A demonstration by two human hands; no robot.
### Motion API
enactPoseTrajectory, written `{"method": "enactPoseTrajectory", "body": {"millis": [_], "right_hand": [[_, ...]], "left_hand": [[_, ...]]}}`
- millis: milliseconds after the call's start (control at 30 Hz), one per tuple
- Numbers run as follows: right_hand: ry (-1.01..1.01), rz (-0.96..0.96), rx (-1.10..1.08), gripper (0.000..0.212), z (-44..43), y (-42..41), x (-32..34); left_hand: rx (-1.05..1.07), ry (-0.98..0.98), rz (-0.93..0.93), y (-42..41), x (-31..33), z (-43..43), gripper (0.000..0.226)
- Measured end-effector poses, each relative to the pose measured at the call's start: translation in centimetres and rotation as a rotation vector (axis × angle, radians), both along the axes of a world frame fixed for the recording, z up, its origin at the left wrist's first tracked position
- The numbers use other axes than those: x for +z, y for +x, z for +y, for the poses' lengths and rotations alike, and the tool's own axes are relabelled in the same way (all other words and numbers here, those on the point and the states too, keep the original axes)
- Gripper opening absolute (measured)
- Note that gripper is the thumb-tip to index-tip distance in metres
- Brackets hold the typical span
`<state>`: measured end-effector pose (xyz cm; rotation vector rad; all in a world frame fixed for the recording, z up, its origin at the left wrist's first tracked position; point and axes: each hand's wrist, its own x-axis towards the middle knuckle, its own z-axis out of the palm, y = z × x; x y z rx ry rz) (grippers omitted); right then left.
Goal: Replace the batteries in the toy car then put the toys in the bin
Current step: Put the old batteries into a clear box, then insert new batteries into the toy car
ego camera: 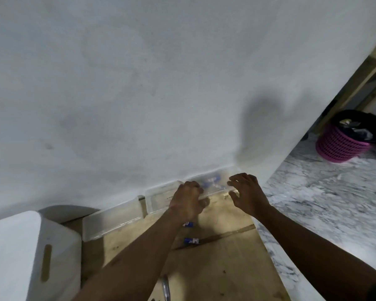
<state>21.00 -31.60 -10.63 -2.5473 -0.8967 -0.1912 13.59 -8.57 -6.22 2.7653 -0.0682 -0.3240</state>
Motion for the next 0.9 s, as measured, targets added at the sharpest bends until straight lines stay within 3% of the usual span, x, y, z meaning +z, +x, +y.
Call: {"method": "enactPoseTrajectory", "body": {"millis": [167, 333, 500, 600, 733, 833, 900], "right_hand": [[0.025, -0.019, 0.017, 0.04, 1.6, -3.3, 1.7], [0.035, 0.057, 0.129, 0.03, 4.8, -8.4, 2.5], [-0.048, 0.255, 0.148, 0.029, 7.7, -12.8, 1.7], [-0.118, 0.339, 0.101, 0.032, 9.4, -14.7, 1.4], [-0.241, 0.408, 0.059, 0.028, 11.0, -16.2, 1.0], [-0.333, 0.426, 0.052, 0.022, 11.7, -16.7, 0.7], [-0.36, 0.426, 0.017, 0.021, 12.0, -16.9, 0.8]], "left_hand": [[0.166, -0.148, -0.107, -3.6, 2.6, 1.9, 0.053], [0.471, -0.308, -0.268, -10.3, 3.4, 5.3, 0.039], [0.639, -0.252, -0.065, -17.9, 2.2, 10.2, 0.028], [0.73, -0.34, -0.005, -21.7, 1.4, 12.7, 0.019], [0.753, -0.386, 0.038, -25.3, 0.6, 14.7, 0.023], [0.813, -0.302, 0.086, -26.8, 0.1, 15.2, 0.048], [0.838, -0.326, 0.129, -27.7, -0.8, 15.4, 0.049]]}}
